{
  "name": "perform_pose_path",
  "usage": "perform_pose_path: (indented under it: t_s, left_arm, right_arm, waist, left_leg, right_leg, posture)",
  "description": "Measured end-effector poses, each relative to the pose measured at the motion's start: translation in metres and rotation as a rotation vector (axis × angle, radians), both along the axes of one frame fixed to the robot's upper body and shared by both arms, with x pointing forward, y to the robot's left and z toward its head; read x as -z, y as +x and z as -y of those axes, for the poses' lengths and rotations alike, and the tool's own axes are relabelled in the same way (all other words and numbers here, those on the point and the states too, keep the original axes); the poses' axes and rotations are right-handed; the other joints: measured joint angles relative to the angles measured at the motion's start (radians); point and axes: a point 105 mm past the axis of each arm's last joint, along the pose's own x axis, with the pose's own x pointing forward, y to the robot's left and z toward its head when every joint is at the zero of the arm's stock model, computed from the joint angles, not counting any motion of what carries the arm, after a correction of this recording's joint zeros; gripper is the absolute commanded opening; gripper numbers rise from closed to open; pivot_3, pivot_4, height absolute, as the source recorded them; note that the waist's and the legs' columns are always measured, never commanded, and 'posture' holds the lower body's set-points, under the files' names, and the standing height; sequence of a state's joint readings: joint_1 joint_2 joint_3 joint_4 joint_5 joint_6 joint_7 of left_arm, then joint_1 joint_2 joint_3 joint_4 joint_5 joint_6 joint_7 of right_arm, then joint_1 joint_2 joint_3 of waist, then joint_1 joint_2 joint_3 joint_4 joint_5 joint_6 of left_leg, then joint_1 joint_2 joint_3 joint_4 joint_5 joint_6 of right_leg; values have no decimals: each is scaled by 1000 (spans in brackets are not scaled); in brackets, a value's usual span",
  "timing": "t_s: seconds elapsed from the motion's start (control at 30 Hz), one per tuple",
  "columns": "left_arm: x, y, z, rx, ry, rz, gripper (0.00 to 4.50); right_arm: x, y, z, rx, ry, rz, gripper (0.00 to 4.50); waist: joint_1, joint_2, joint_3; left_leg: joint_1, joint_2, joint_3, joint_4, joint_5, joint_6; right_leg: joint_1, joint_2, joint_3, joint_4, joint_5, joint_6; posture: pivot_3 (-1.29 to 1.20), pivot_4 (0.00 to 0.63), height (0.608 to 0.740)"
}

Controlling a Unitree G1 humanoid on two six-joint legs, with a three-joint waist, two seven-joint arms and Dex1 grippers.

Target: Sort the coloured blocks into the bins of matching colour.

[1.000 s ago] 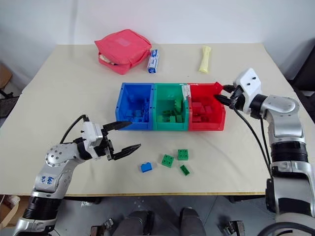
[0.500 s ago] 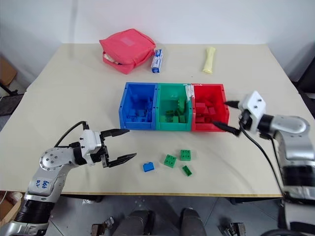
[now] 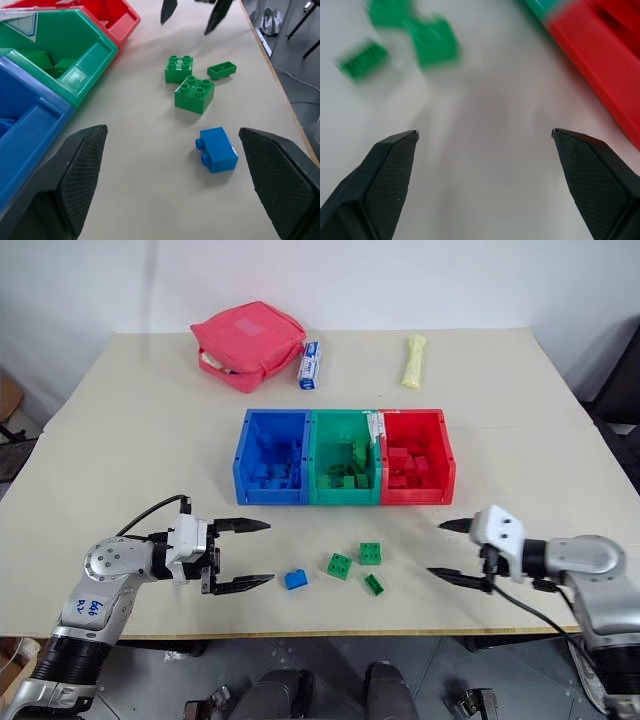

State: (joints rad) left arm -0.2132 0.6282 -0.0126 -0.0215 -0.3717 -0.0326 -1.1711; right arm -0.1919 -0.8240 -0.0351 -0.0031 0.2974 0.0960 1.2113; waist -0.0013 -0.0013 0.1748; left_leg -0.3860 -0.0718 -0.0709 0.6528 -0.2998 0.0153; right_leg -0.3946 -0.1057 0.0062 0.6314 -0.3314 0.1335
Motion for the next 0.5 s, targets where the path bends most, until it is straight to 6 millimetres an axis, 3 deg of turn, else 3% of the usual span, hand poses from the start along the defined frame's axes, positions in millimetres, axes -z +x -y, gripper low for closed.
perform_pose_path:
  t_s: [0.17,0.23,0.33,0.5]
  left_arm:
    - [5,-13,0,18,16,-31,4500]
    - [4,-16,1,20,15,-23,4500]
    - [6,-18,-1,0,11,-37,4500]
    - [4,-20,2,-2,9,-24,4500]
  right_arm:
    - [11,11,-55,-99,34,-40,4470]
    - [12,16,-62,-114,11,-37,4470]
    - [12,22,-63,-111,-8,-32,3919]
    - [17,23,-67,-131,-8,-64,2200]
  waist:
    - [-2,0,0]
    - [4,0,0]
    - [9,0,0]
    - [2,0,0]
  left_leg:
    - [0,0,-1,0,0,0]
    - [-1,-1,-3,0,0,0]
    - [-1,-2,-3,0,0,1]
    - [-1,-2,-3,0,0,0]
  right_leg:
    - [0,0,1,-1,0,0]
    - [0,-2,1,-1,0,0]
    - [1,-2,0,-2,0,0]
    - [1,-2,0,-2,0,0]
  posture:
    - [0,150,740]
    - [0,150,740]
    - [0,150,740]
    - [0,150,740]
